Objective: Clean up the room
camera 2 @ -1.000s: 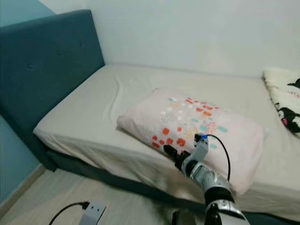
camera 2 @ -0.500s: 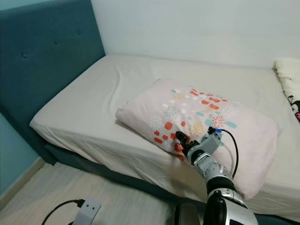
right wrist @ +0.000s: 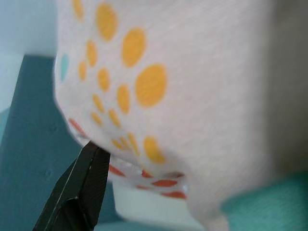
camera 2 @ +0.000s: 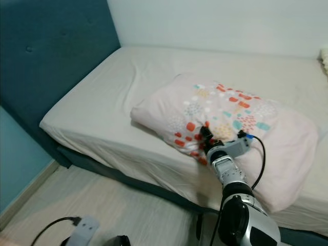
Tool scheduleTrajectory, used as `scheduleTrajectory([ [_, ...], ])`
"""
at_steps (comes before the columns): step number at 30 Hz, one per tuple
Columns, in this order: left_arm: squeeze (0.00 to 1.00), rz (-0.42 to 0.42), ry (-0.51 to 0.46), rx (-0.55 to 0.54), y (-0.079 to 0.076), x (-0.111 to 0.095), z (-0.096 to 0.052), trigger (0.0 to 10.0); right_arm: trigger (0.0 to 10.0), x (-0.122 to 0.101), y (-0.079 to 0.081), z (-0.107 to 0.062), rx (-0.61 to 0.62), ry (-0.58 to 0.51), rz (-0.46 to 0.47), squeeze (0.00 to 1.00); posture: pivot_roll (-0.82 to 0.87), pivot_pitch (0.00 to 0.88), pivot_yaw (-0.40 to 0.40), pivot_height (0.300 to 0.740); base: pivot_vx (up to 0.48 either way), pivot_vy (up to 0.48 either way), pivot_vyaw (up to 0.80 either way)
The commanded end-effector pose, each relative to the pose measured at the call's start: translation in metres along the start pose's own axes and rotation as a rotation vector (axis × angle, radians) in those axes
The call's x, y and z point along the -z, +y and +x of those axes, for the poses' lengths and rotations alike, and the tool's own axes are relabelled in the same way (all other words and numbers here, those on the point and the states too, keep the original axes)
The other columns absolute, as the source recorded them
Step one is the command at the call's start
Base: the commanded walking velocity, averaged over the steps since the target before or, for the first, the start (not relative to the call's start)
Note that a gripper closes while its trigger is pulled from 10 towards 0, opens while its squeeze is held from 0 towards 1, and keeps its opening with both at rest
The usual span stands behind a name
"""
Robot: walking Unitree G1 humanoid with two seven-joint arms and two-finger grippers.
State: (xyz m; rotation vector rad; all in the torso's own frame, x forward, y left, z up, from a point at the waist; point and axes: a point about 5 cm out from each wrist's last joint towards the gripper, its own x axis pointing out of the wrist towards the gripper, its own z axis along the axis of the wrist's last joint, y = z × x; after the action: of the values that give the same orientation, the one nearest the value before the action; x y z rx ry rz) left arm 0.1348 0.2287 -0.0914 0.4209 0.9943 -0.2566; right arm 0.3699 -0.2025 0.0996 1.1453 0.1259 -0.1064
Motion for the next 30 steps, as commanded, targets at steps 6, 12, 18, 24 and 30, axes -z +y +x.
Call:
scheduleTrajectory([
  [6, 0.00, 0.011, 0.120, 0.057, -0.003, 0.030, -0.008, 10.0, 10.0, -0.032, -0.023, -0.007, 0.220, -0.131, 0.040, 0.00, 0.16, 0.228, 0.082, 0.465, 0.000, 0.000, 0.00],
  [12, 0.00, 0.013, 0.116, 0.063, -0.005, 0.029, -0.008, 10.0, 10.0, -0.049, -0.034, -0.013, 0.305, -0.159, -0.014, 0.00, 0.15, 0.233, 0.079, 0.465, 0.000, 0.000, 0.00],
  [18, 0.00, 0.019, 0.108, 0.077, -0.008, 0.027, -0.007, 10.0, 7.1, -0.078, -0.035, -0.019, 0.295, -0.267, -0.001, 0.00, 0.13, 0.231, 0.077, 0.465, 0.000, 0.000, 0.00],
  [24, 0.00, 0.025, 0.090, 0.090, -0.013, 0.021, -0.005, 10.0, 0.0, -0.129, -0.033, -0.032, 0.320, -0.440, -0.066, 0.00, 0.11, 0.220, 0.073, 0.465, 0.000, 0.000, 0.00],
  [30, 0.00, 0.018, 0.070, 0.086, -0.013, 0.014, -0.002, 10.0, 0.0, -0.150, -0.041, -0.044, 0.398, -0.476, -0.157, 0.00, 0.11, 0.214, 0.068, 0.465, 0.000, 0.000, 0.00],
])
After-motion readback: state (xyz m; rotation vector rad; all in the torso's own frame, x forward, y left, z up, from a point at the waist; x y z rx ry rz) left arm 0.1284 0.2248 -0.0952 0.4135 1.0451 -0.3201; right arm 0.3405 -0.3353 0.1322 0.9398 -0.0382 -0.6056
